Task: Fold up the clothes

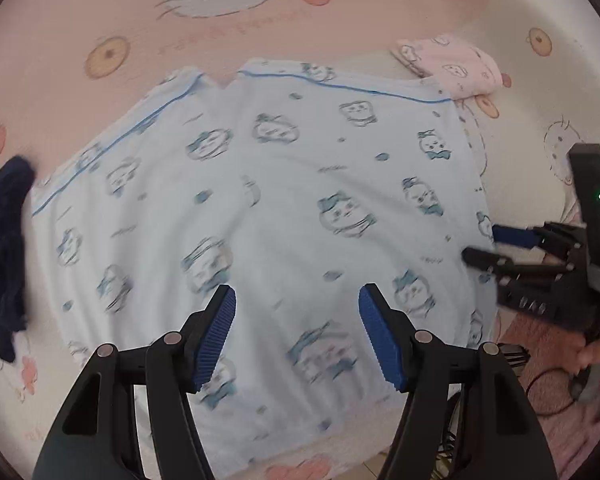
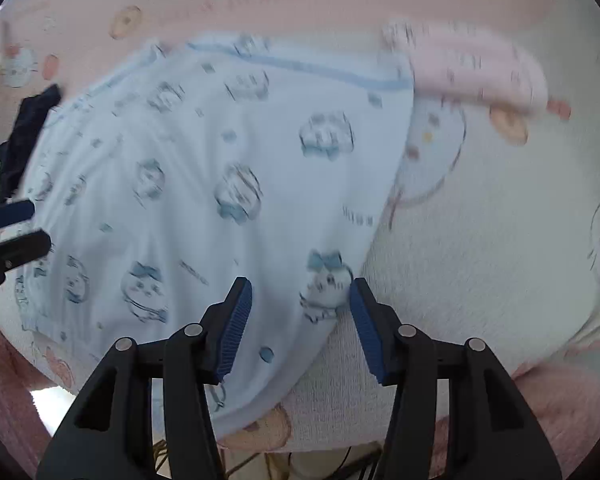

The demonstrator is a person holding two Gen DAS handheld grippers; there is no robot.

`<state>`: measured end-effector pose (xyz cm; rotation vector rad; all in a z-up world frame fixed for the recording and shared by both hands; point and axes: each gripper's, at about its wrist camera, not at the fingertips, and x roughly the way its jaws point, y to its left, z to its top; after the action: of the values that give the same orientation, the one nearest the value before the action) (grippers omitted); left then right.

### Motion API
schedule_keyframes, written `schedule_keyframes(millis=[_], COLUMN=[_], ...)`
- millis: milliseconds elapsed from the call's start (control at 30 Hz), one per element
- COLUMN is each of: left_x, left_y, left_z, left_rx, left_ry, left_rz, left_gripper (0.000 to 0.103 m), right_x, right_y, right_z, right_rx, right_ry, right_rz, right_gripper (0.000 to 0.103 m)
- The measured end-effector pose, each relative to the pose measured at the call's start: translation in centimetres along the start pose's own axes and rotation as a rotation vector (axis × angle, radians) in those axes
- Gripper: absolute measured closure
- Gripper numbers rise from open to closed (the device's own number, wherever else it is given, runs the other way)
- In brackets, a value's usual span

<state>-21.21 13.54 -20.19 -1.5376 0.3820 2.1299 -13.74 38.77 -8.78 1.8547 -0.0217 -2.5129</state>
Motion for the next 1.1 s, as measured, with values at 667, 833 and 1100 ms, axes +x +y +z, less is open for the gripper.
schedule_keyframes(millis=[667, 833, 1100], left_x=[3.2, 2.4, -3.8], left_y=[-1.9, -1.6, 5.6], left_z=[-1.9, -2.0, -6.5], left_rx=[0.078, 0.06, -0.196], left_ry=[0.099, 0.123, 0.056], left_rz=[0.041, 0.034, 0.179], left_gripper=[0.033, 0.033, 0.033], right_x=[-1.0, -0.2, -0.2], right_y=[-0.5, 3.6, 4.9], right_z=[-1.8, -4.6, -4.5], right_rx=[0.02, -0.158, -0.106], right_ry=[0.011, 0.09, 0.171], right_rz=[0.027, -0.003, -0.015], right_gripper=[0.048, 0.05, 0.049])
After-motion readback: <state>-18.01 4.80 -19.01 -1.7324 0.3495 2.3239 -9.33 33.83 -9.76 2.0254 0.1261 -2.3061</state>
